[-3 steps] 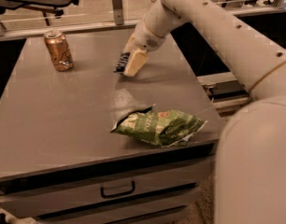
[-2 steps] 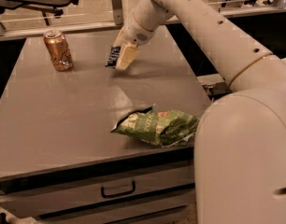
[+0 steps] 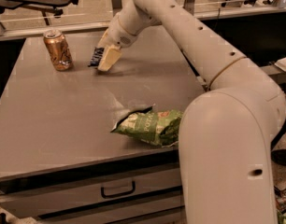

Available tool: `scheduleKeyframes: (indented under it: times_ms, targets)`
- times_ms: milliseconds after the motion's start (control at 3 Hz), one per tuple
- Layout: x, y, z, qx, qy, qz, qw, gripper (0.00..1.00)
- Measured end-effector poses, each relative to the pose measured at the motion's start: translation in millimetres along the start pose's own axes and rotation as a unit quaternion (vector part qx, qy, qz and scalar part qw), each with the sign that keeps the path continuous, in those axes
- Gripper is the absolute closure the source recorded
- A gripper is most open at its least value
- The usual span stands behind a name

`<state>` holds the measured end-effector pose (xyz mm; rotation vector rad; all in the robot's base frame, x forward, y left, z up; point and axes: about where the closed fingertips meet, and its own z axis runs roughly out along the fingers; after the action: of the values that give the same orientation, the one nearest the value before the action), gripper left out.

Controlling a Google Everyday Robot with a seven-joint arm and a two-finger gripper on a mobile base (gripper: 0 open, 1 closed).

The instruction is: Move rxbar blueberry near orange can

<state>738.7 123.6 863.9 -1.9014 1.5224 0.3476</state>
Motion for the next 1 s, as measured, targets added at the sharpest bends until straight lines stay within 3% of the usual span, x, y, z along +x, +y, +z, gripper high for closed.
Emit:
scheduleKeyframes:
  times_ms: [667,1000]
  targets:
    - [-28.8,19.2,35.6,-0.018,-0.025,0.002,0.9995,1.0]
    - [-30.1,19.6,36.4,-0.019,-0.025,0.001,0.9995,1.0]
